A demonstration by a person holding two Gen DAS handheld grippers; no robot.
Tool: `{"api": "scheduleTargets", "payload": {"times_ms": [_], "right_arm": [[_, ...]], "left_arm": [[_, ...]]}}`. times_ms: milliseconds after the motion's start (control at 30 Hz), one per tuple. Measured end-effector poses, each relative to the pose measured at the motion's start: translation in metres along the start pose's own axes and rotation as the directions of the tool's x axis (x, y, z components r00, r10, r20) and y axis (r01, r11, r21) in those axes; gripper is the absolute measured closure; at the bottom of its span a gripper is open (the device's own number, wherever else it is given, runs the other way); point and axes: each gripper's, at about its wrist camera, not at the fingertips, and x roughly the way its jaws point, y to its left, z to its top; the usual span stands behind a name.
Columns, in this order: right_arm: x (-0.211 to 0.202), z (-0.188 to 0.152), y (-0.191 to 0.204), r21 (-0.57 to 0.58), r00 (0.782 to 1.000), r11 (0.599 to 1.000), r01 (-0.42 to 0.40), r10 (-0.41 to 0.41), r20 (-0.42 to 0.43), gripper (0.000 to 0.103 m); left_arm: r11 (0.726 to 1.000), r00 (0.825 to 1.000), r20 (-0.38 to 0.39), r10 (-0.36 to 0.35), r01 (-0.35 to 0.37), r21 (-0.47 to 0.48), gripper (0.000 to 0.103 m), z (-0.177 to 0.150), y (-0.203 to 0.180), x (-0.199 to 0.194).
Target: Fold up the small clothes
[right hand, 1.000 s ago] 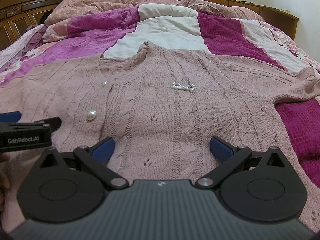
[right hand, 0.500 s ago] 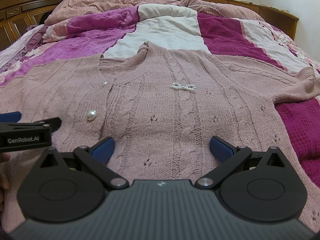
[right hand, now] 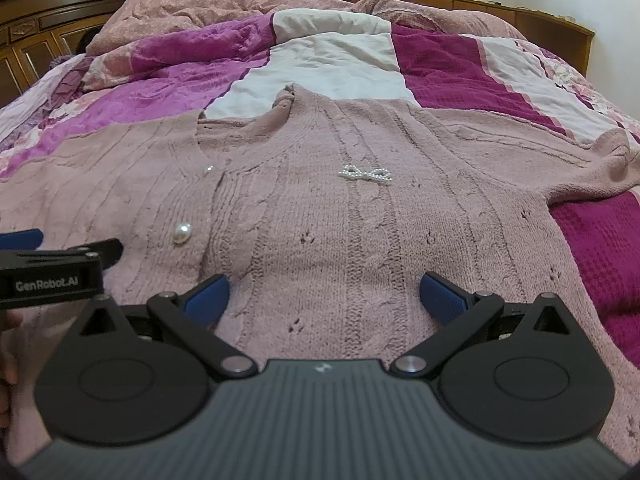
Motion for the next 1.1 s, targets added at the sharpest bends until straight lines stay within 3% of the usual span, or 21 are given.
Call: {"api": "scheduleTargets", "payload": {"times_ms": [300,533,733,933,1100], "right_arm": [[0.004,0.003,0.001,-0.006,1.000,1.000,0.001,-0.001,-0.029,0.000],[-0.001,0.013,-0.010,0.031,0.997,0.998,-0.050,0.051,-0.060,0.000],[-0.026,0.043,-0.030,0.109,0.995,0.989,-0.099,0.099,0.005,0.000],[-0.038,0.075,-0.069,0.120,0.993,0.991,-0.052,0.039,0.109,0.000],[-0.031,0.085,-0.123,0.209,0.994,0.978,0.029,-0.050,0.097,0.000]], "left_arm": [[1.000,0.999,-0.048,-0.008,0.008,-0.005,0.000,0.011,0.002,0.006],[0.999,0.989,-0.146,-0.030,0.026,-0.030,0.000,0.030,0.006,0.008],[0.995,0.986,-0.158,-0.057,0.044,-0.087,0.000,0.054,0.004,-0.007],[0.996,0.990,-0.122,-0.068,0.060,-0.068,0.000,0.078,-0.017,-0.028],[0.996,0.991,-0.111,-0.077,0.071,-0.056,0.000,0.086,-0.030,-0.035]]}}
